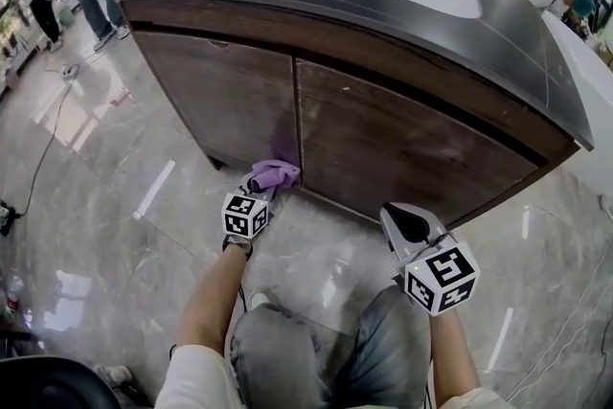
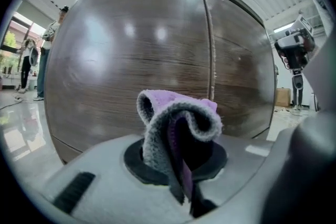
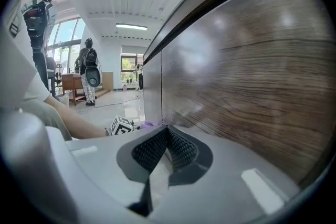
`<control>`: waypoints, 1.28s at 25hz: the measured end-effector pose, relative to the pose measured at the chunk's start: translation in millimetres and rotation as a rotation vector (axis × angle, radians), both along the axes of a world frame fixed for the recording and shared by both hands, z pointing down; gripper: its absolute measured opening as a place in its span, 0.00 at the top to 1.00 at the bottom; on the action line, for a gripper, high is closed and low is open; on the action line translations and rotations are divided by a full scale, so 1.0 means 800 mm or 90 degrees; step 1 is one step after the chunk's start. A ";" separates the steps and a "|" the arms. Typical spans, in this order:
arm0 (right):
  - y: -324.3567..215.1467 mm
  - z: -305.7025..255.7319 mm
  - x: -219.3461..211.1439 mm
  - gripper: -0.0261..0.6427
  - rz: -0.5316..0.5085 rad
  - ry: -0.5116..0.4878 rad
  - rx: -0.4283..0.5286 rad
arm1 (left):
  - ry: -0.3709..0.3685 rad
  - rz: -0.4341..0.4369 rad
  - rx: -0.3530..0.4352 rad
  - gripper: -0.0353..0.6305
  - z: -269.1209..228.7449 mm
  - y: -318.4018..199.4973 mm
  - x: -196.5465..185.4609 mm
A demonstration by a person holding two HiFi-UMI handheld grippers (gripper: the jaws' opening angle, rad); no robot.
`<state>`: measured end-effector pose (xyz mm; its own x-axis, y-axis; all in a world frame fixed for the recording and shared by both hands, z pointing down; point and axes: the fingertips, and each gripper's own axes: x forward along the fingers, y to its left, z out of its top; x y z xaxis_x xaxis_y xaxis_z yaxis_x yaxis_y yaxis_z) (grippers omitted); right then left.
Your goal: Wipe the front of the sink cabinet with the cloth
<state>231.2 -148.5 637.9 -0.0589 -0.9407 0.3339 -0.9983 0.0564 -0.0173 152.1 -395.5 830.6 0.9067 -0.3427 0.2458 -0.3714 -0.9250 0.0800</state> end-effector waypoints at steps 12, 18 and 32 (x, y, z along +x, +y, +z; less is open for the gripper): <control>0.071 0.009 0.060 0.95 0.093 -0.004 -0.006 | -0.007 0.122 0.006 0.87 0.003 0.096 0.062; 0.097 0.019 0.090 0.95 0.130 -0.002 -0.017 | -0.077 0.286 0.101 0.87 0.002 0.188 0.117; 0.154 0.025 0.128 0.95 0.207 -0.014 -0.008 | -0.119 0.546 0.134 0.87 0.009 0.349 0.198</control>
<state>333.3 -25.4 658.0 0.2371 -0.9069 0.3483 -0.9631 -0.2663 -0.0380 310.7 -116.1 838.2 0.8233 0.3781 0.4234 0.4624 -0.8793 -0.1140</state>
